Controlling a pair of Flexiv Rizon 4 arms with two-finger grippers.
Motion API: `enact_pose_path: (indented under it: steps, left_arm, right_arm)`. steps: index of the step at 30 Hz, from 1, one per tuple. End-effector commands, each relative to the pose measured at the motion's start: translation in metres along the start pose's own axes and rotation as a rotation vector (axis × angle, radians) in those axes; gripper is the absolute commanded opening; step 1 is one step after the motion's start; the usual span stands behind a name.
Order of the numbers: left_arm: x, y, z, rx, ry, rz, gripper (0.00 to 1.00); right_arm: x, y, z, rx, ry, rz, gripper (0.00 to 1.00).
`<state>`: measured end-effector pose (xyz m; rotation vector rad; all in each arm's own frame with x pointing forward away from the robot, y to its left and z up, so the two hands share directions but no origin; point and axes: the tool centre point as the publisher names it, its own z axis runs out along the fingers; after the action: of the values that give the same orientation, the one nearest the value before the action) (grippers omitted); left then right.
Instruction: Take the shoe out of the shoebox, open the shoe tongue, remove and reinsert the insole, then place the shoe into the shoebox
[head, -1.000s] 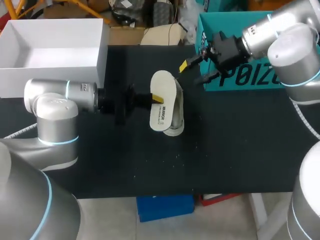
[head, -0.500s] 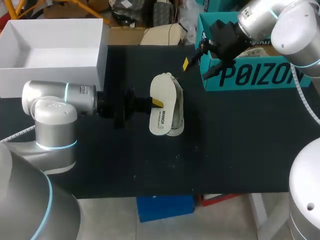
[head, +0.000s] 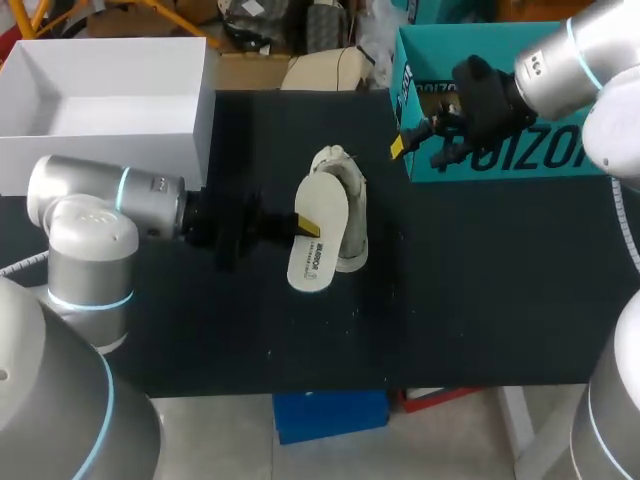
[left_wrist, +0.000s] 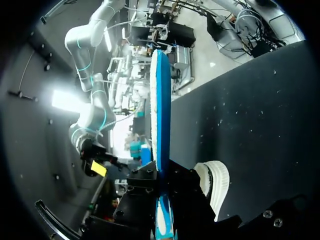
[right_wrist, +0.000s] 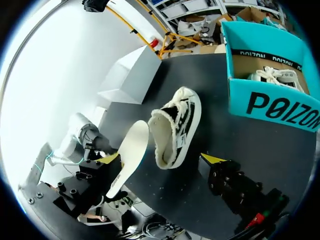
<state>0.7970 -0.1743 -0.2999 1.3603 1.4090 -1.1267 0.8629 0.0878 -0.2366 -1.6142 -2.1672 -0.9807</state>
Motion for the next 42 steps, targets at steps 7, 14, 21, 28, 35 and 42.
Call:
enact_pose_path:
  steps: [7,14,21,28,35,42]
  left_arm:
    - [-0.008,-0.026,-0.003,0.064,0.06,-0.026,0.0]
    - [-0.005,-0.036,-0.004,0.106,0.107,-0.041,0.0]
    - [0.001,-0.041,-0.001,0.117,0.125,-0.066,0.0]
    - [0.004,-0.045,0.002,0.129,0.136,-0.086,0.0]
    - [0.013,-0.053,0.001,0.19,0.244,-0.173,0.0]
    - [0.021,-0.048,-0.003,0.249,0.34,-0.227,0.0]
  right_arm:
    - [0.005,-0.01,-0.006,-0.058,-0.013,0.002,1.0]
    - [0.006,-0.017,-0.004,-0.07,-0.056,-0.055,1.0]
    - [0.009,-0.034,-0.01,-0.122,-0.174,-0.13,1.0]
    - [0.01,-0.047,-0.01,-0.13,-0.189,-0.14,1.0]
    - [0.008,-0.051,-0.007,-0.098,-0.181,-0.129,1.0]
    - [0.008,-0.051,-0.007,-0.098,-0.181,-0.129,1.0]
